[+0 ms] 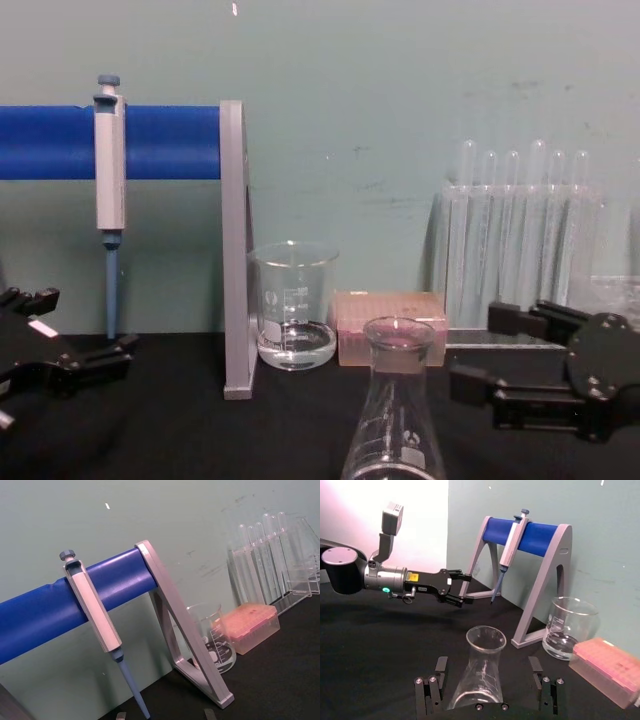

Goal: Grasp the erlenmeyer flask with one hand, shake it three times, then place it back.

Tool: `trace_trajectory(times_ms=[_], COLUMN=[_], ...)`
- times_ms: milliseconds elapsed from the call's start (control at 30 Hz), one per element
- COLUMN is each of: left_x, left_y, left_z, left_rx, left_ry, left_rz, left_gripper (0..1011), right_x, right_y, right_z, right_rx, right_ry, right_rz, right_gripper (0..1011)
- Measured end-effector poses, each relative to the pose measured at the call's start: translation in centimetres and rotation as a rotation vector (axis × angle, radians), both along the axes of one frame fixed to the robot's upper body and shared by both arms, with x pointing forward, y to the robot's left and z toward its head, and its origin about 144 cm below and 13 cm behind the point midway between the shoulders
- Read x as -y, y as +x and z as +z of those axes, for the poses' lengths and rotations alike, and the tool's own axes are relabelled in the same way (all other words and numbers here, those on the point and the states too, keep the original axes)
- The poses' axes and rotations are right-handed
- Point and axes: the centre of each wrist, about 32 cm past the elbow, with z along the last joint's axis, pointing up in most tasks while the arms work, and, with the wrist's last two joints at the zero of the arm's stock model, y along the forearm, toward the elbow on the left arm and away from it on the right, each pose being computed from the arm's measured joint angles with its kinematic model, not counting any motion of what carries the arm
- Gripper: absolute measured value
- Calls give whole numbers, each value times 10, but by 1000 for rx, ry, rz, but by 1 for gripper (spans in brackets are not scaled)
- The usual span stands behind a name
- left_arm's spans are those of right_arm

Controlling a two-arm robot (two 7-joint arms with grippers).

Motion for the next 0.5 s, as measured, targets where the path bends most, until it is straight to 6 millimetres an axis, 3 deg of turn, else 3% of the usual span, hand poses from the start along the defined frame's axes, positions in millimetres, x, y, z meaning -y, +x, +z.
trace_trajectory(times_ms=[500], left_x=[0], left_y=[0], left_z=[0], left_rx=[0], left_ry=[0], left_rz=[0], left_gripper=[1001], right_x=[-17], right_y=[17], right_z=[-5], right_rx=[-20], right_ry=[20], right_rz=[20], right_gripper=[1000])
